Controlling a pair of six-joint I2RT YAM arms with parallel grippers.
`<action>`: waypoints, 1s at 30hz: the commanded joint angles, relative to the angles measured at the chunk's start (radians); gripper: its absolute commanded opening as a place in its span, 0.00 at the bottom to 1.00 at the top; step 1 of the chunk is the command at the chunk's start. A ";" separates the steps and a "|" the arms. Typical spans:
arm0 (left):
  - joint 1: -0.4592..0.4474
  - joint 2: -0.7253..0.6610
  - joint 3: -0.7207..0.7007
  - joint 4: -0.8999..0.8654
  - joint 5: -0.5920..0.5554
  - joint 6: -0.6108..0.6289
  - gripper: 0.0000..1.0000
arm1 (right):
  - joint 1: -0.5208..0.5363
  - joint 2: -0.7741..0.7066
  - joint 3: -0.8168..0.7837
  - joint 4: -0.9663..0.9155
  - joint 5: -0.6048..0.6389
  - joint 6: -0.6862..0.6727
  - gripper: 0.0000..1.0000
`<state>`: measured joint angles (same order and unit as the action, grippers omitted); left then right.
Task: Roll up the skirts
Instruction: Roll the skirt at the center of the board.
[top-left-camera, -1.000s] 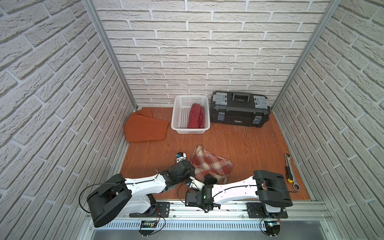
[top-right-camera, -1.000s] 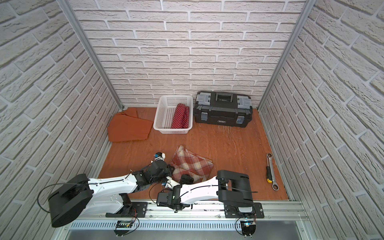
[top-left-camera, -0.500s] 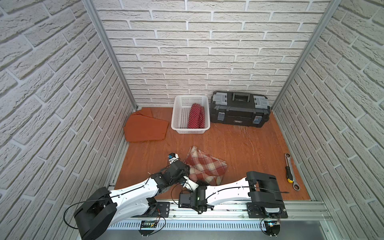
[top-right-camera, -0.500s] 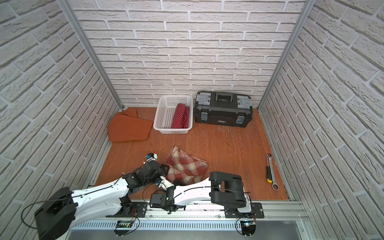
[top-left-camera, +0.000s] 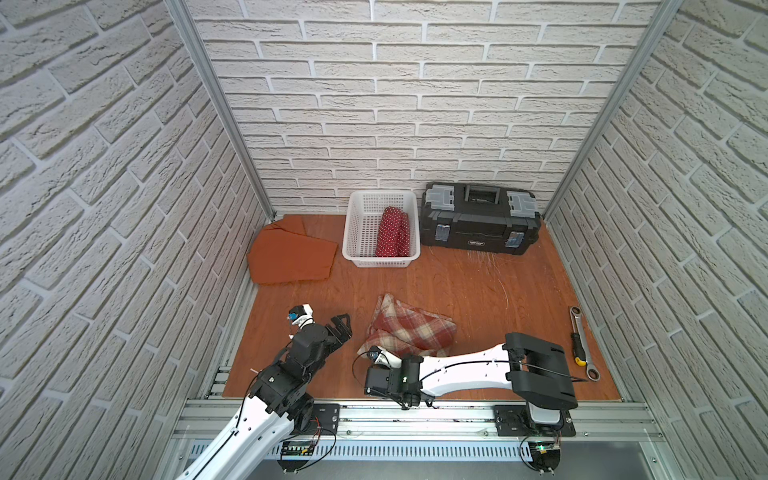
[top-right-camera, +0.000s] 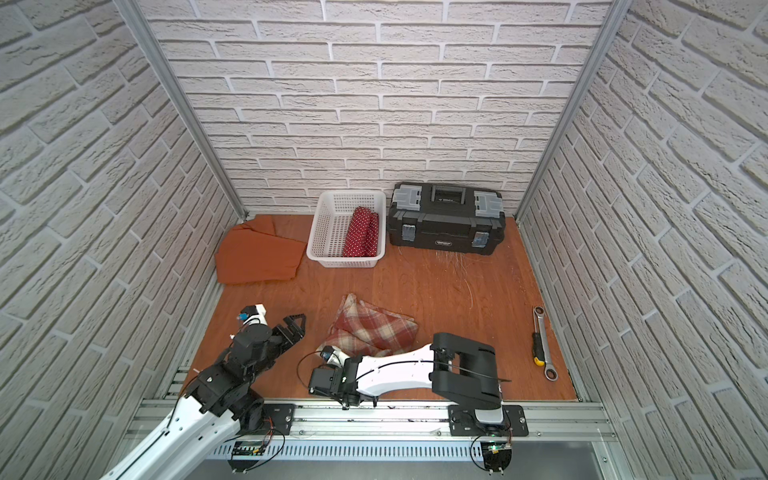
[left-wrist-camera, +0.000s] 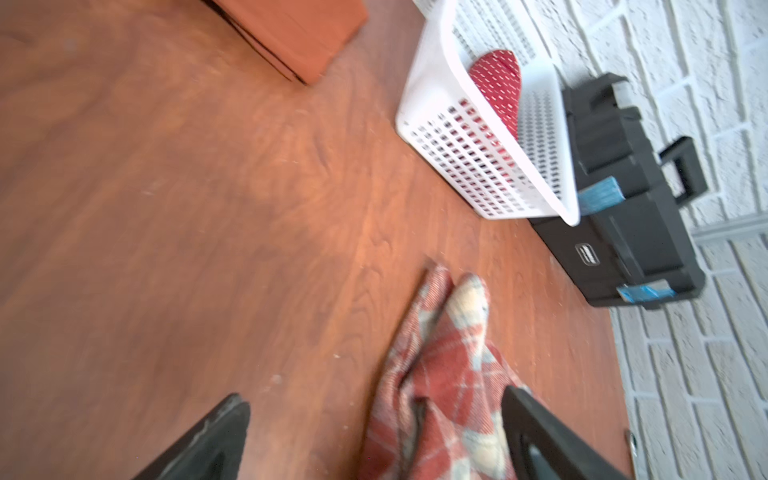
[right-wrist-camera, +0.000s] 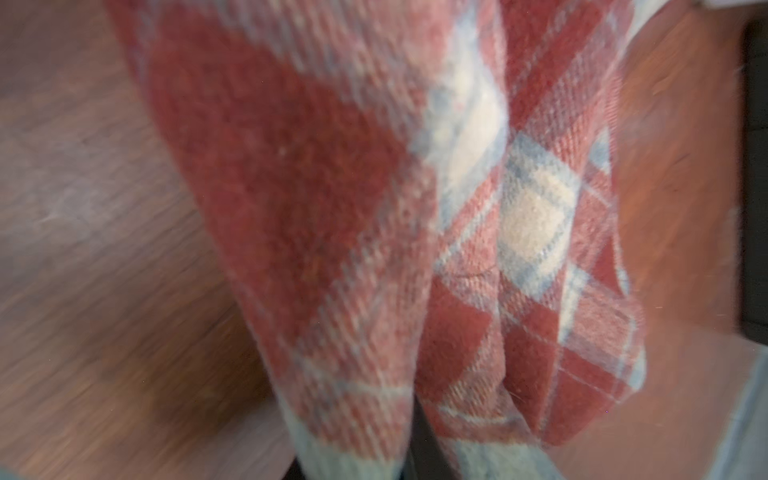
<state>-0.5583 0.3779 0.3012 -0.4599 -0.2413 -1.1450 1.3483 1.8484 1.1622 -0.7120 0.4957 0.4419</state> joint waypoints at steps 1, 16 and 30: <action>0.014 0.023 0.020 -0.044 0.038 0.045 0.98 | -0.074 -0.109 -0.057 0.016 -0.313 -0.053 0.13; 0.002 0.171 -0.007 0.153 0.111 0.060 0.98 | -0.597 -0.357 -0.346 0.406 -1.028 -0.006 0.17; -0.046 0.301 -0.002 0.284 0.126 0.061 0.98 | -0.845 -0.369 -0.491 0.561 -1.112 0.076 0.44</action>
<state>-0.5922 0.6704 0.3016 -0.2527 -0.1215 -1.0927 0.5110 1.4631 0.6418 -0.1074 -0.6685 0.5598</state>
